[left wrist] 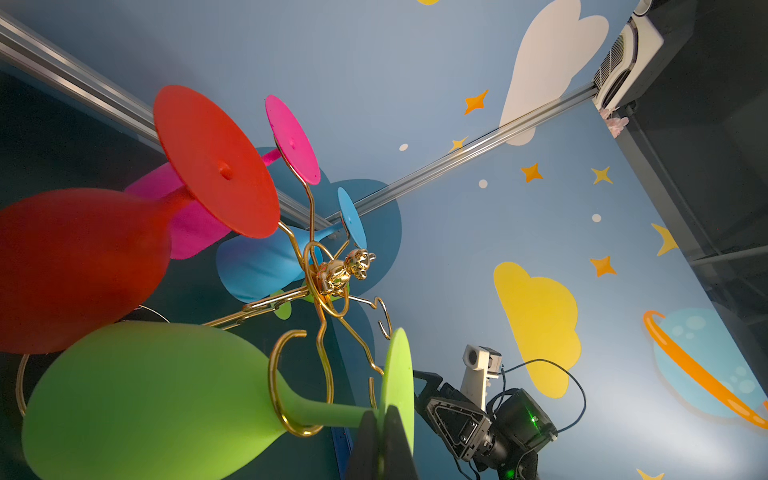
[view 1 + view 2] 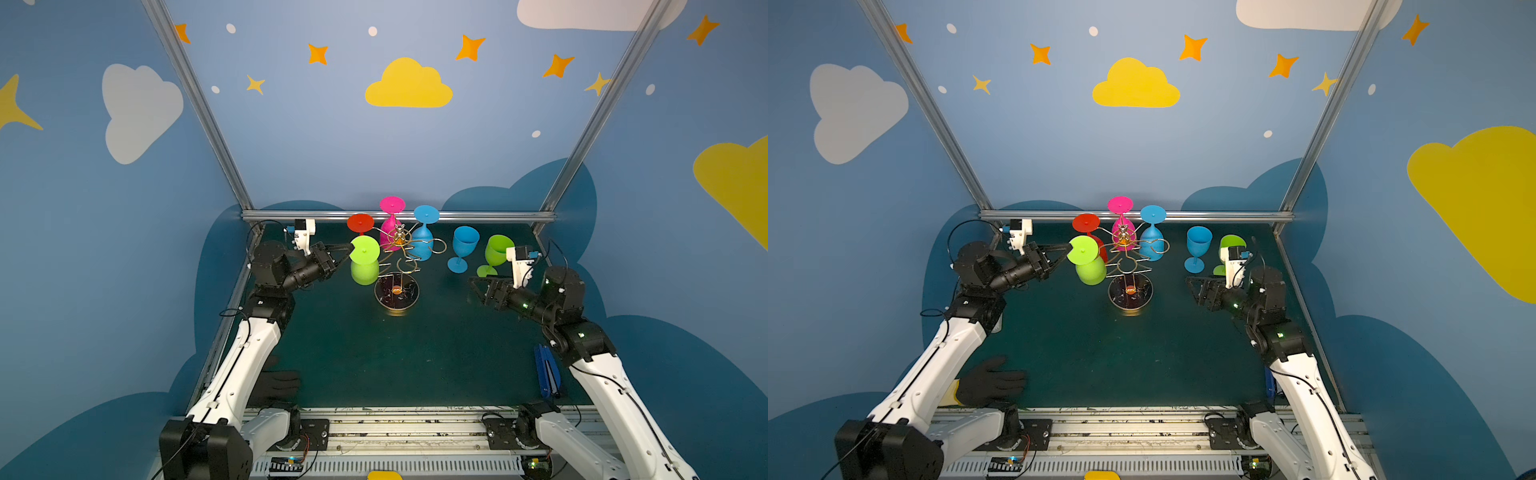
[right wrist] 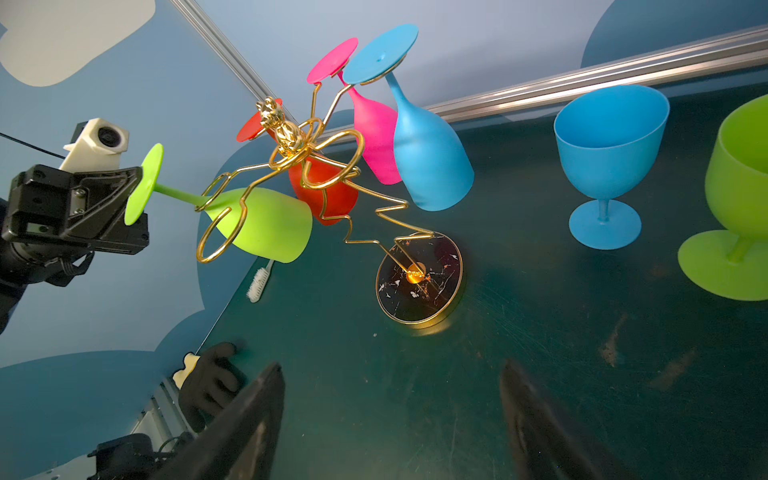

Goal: Take the wine glass off the wine glass rack
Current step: 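Close the left gripper on the hanging lime-green glass's foot, then slide the lime-green glass off its wire hook with the left gripper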

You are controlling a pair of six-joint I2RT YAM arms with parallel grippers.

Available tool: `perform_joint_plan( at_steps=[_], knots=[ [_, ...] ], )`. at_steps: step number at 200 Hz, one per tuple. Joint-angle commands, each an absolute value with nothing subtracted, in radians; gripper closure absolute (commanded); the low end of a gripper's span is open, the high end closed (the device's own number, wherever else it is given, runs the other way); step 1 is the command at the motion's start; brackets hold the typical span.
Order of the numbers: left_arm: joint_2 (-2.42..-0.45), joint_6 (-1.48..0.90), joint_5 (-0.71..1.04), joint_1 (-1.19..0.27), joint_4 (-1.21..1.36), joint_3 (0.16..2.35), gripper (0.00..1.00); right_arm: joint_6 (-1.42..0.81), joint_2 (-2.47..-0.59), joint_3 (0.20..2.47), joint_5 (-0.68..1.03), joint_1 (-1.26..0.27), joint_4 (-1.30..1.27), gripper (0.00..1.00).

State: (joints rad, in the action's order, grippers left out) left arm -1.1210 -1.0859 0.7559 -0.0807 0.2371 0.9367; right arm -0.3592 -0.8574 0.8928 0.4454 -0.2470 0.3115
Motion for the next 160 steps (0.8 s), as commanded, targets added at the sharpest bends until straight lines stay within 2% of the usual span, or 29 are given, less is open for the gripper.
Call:
perform_joint_plan(
  at_steps=[1,91,160],
  knots=[
    [-1.127,-1.080,0.764,-0.087,0.259,0.942,0.97,-0.356,-0.844,0.884,0.438,-0.253,0.324,0.19],
    [-1.172,-1.043,0.738,-0.120,0.243,0.974,0.97,-0.362,-0.841,0.882,0.440,-0.253,0.323,0.19],
    [-1.200,-0.935,0.690,-0.156,0.137,1.050,0.97,-0.359,-0.841,0.881,0.436,-0.255,0.324,0.19]
  ],
)
